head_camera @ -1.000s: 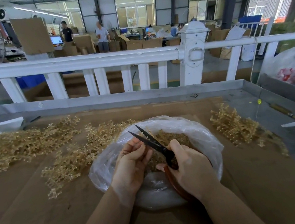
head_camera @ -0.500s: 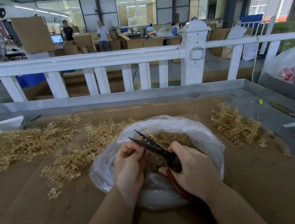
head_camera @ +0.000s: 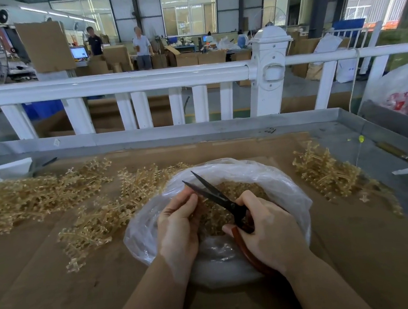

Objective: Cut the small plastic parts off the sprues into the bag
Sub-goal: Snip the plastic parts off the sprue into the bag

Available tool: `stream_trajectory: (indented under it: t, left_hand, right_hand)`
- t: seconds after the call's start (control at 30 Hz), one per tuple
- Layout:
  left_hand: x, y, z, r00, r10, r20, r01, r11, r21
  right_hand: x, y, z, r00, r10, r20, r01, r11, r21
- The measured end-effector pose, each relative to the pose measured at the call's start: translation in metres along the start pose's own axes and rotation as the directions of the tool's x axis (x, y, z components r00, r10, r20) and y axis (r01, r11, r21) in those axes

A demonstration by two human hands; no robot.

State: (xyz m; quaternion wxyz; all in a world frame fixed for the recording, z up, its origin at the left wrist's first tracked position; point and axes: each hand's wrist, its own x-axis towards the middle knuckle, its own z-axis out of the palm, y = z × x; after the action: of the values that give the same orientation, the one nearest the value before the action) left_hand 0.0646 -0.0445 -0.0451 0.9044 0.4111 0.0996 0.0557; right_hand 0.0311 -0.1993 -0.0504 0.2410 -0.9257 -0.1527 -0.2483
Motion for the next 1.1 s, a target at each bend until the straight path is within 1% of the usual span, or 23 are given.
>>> stream_trajectory:
  t: [0.3,0.5,0.67,0.9,1.1]
  left_hand:
    - [-0.0014,-0.0026,-0.0001,0.999,0.043,0.031,-0.042,0.999,-0.013]
    - [-0.0017,-0.0016,-0.0021,0.998,0.042,0.047,-0.039,0.997,-0.059]
    - [0.0006,-0.0021,-0.0034,0.999,0.049,0.013,-0.047,0.996,-0.08]
    - [0.0003,0.0002,-0.0027,0.999,0.022,0.05,-0.016,0.993,-0.117]
    - [-0.001,0.0018,-0.0024,0.999,-0.006,0.036,0.011,0.993,-0.118]
  right_hand:
    - [-0.0007,0.0011,-0.001,0.999,-0.021,0.038,0.021,1.0,0.007]
    - [-0.0008,0.0015,-0.0001,0.998,-0.016,0.055,0.017,1.0,-0.012]
    - [-0.0009,0.0021,0.0014,0.998,-0.015,0.062,0.016,1.0,-0.015]
    - [-0.0008,0.0015,0.0009,0.999,-0.015,0.046,0.016,1.0,-0.021]
    - [-0.0006,-0.0005,0.0003,0.998,-0.022,0.056,0.023,0.999,-0.028]
